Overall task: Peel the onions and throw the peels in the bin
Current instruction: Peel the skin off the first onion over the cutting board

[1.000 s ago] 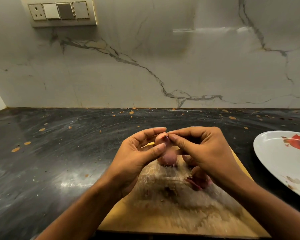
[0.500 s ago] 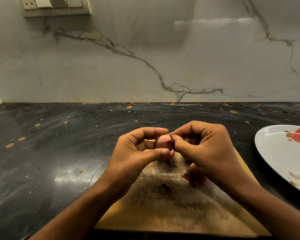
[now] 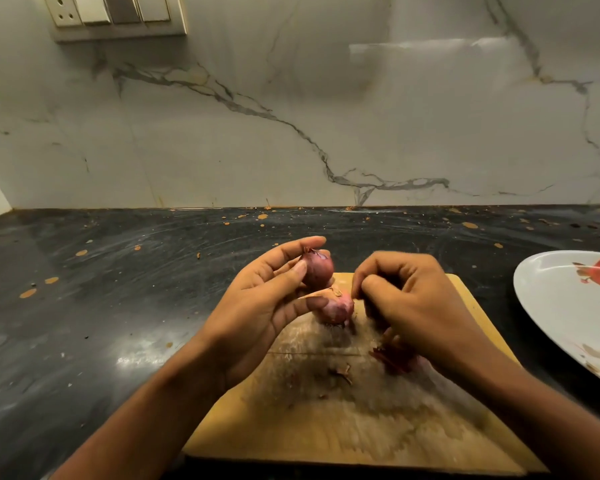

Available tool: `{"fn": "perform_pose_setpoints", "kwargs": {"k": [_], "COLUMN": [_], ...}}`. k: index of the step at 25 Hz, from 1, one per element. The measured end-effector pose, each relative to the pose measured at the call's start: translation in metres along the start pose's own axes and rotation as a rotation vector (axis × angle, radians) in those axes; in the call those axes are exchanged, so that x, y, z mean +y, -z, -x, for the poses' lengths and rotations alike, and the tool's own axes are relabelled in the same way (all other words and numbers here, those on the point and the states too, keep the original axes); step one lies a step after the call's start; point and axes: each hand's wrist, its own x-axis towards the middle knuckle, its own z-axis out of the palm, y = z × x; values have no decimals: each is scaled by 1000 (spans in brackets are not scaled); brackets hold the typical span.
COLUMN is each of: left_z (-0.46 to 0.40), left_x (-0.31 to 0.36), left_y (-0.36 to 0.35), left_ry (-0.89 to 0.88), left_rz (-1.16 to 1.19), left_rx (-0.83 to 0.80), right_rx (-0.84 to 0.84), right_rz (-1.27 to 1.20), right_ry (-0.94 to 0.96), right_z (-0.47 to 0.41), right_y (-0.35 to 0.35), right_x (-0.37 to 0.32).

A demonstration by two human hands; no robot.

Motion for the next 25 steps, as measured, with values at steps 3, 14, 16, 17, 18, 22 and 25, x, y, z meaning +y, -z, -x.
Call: {"fn": "perform_pose_setpoints", "kwargs": {"k": [3, 14, 16, 17, 18, 22, 25], "left_z": [0, 1, 1, 1, 1, 3, 4], "left_x": [0, -6, -7, -7, -7, -9, -11], "left_y": [1, 1, 1, 1, 2, -1, -5], "left_ry": [-9, -18, -24, -27, -33, -62, -61], "left_rz": [0, -123, -142, -157, -177, -234, -219], "left_rx": [13, -38, -33, -26, -18, 6, 5], "right_rx": [-151, 40, 24, 19, 18, 61, 141], "right_rz": [125, -82, -71, -57, -38, 58, 131], "right_ry": [65, 41, 56, 63, 71, 135, 211], "right_z": [6, 4, 4, 3, 3, 4, 7], "right_y": [-6, 2, 4, 5, 5, 1, -5], "right_x": [-4, -1, -3, -3, -3, -2, -1]}}
